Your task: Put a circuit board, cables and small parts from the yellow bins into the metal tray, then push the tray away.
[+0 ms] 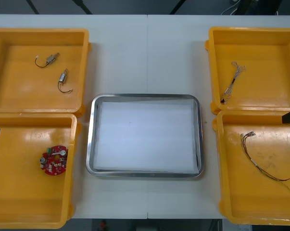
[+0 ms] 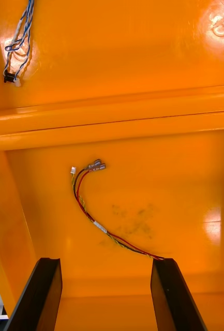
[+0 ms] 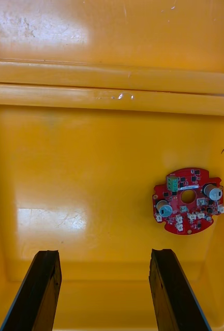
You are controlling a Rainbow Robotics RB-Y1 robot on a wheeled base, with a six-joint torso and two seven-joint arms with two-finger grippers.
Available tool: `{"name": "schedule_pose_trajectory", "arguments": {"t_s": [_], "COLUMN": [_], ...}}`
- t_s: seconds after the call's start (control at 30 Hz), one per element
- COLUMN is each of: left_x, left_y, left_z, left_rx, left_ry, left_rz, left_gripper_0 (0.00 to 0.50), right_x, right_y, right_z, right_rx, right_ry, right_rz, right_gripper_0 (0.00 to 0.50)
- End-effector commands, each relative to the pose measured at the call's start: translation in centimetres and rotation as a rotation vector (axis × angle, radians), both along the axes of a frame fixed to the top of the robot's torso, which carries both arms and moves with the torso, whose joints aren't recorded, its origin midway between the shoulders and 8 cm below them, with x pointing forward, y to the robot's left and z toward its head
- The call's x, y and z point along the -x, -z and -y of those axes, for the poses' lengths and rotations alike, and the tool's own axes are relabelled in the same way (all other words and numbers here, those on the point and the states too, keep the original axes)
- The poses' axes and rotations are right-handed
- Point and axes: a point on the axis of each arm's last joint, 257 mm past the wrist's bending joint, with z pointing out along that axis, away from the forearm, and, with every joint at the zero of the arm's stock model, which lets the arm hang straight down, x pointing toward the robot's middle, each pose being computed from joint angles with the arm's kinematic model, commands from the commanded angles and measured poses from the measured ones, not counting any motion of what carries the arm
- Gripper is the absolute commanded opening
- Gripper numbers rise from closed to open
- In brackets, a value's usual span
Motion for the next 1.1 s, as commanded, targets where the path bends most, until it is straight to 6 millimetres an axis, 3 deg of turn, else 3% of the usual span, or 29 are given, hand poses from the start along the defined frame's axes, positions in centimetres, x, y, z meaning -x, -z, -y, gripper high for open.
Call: {"name": "schedule_pose_trajectory", "arguments": {"t_s": [0.03, 1.1], "left_x": [-1.33, -1.33], "left_y": [-2.78, -2.78], "left_z": [-0.78, -0.78], "left_rx": [-0.012, -0.012], "left_ry": [-0.061, -0.061], "left_rz": [0.062, 0.062], "left_gripper_0": [0.500, 0.500], "right_x": [-0.87, -0.87], "right_y": [-2.75, -2.75], "right_z": [0.65, 0.65], "right_rx": [0.062, 0.062], "right_ry": [-0.046, -0.046], "right_rz": [0.067, 0.067], "right_gripper_0": [0.500, 0.500]}}
